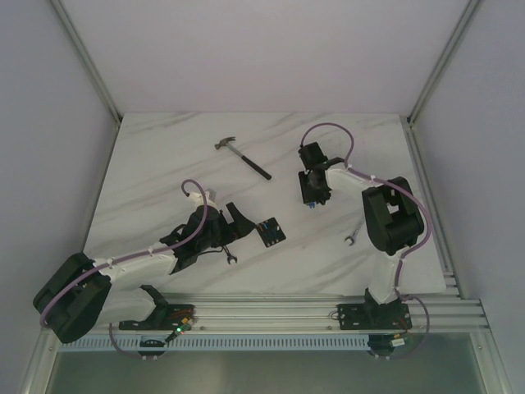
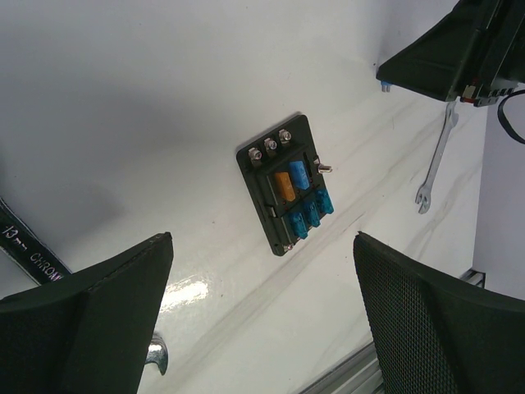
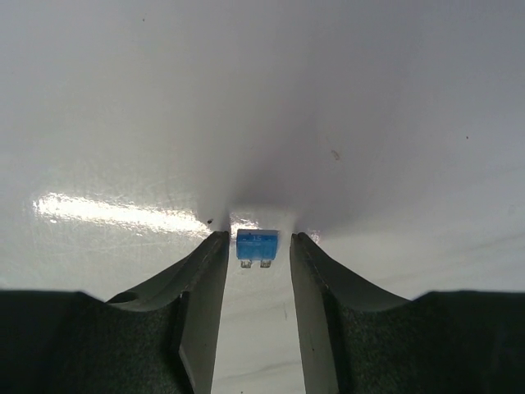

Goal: Snap on the fuse box
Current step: Pick up the fuse from the center of the board.

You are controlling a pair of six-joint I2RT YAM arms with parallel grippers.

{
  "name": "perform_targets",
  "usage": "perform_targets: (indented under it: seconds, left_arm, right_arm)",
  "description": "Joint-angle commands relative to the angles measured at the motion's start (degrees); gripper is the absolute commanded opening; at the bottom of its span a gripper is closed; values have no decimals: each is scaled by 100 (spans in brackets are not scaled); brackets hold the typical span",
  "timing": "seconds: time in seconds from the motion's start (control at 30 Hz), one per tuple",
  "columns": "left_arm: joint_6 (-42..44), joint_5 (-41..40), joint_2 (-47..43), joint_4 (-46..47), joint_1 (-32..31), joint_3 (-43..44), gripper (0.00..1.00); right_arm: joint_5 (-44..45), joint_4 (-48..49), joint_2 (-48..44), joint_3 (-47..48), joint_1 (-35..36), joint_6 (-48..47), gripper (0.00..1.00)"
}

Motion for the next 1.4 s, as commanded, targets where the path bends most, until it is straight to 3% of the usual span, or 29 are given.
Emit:
perform_targets:
  seconds: [0.0, 0.27, 0.53, 0.73, 0.9, 1.37]
  left_arm:
    - [93, -8, -79, -108, 40, -37, 100]
    - [94, 11, -48, -108, 42, -11, 100]
    - [138, 75, 20, -95, 32, 81, 100]
    - [228, 86, 0, 43, -17, 145, 100]
    - [309, 104, -19, 379, -128, 155, 98]
    - [884, -507, -2, 1651, -821, 345, 81]
  right_arm:
    - [-330, -371, 511, -94, -82, -249, 42]
    - [-259, -521, 586, -87, -113, -232, 37]
    - [-245, -479, 359, -157, -93, -19, 25]
    - [-212, -325, -287, -357, 104, 378, 17]
    - [-163, -185, -926, -569, 363, 841, 17]
    - [-175, 356, -2678, -1043, 1304, 2310, 16]
